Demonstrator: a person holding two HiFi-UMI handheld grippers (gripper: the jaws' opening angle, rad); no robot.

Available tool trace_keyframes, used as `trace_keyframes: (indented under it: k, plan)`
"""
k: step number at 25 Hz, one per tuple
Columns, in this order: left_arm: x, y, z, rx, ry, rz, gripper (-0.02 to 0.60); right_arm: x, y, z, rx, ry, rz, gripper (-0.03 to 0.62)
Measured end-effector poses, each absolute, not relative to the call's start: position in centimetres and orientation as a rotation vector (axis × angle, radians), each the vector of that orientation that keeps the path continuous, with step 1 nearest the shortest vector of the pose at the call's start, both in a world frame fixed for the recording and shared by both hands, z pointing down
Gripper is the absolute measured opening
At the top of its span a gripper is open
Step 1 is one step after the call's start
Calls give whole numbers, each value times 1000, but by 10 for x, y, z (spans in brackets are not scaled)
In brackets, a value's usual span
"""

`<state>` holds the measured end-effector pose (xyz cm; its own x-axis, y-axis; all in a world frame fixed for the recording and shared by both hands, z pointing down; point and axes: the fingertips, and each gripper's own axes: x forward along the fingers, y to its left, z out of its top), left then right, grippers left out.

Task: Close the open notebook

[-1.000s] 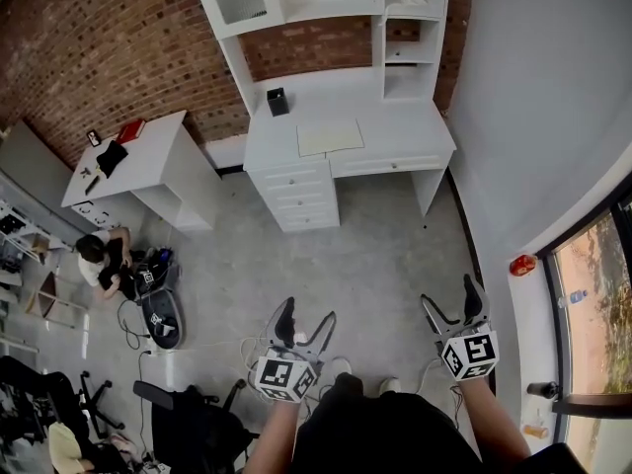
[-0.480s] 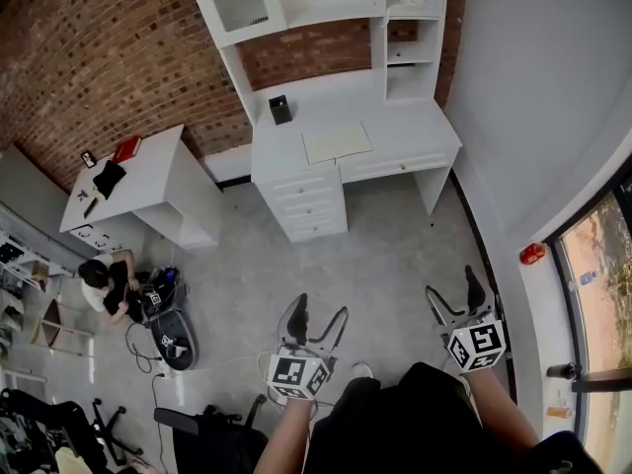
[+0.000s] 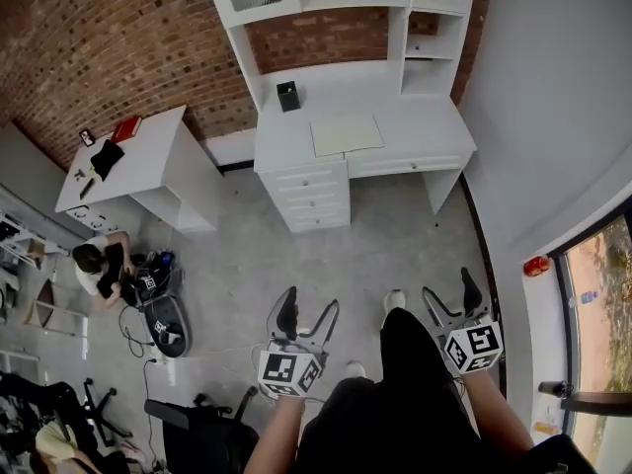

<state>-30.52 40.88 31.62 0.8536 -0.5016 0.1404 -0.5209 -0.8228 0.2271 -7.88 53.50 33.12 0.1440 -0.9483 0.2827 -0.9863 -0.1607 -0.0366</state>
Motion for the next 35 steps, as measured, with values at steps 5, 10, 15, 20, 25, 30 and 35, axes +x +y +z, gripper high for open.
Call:
trace_keyframes:
  k: [5, 10, 15, 20, 25, 30, 35]
  plan:
    - [-273, 370, 334, 2742, -845, 128, 357, -39, 488, 349, 2234, -1969, 373, 387]
    - [-215, 314, 340, 2709, -879, 129, 357, 28, 435, 349, 2259, -1974, 360, 387]
    - [-160, 249, 344, 2705, -924, 166, 357, 101, 382, 356, 2261, -1994, 368, 387]
    - [-125, 203, 339, 2664, -1017, 171, 357, 163, 335, 361, 2227, -2030, 399, 387]
    - [-93, 180, 348, 2642, -1071, 219, 357, 204, 292, 372, 2170, -2091, 420, 387]
    - [-63, 168, 352, 2624, -1093, 219, 357, 225, 260, 379, 2109, -2144, 421, 387]
    - [-44, 160, 356, 2611, -1086, 235, 357, 234, 246, 383, 2105, -2157, 461, 387]
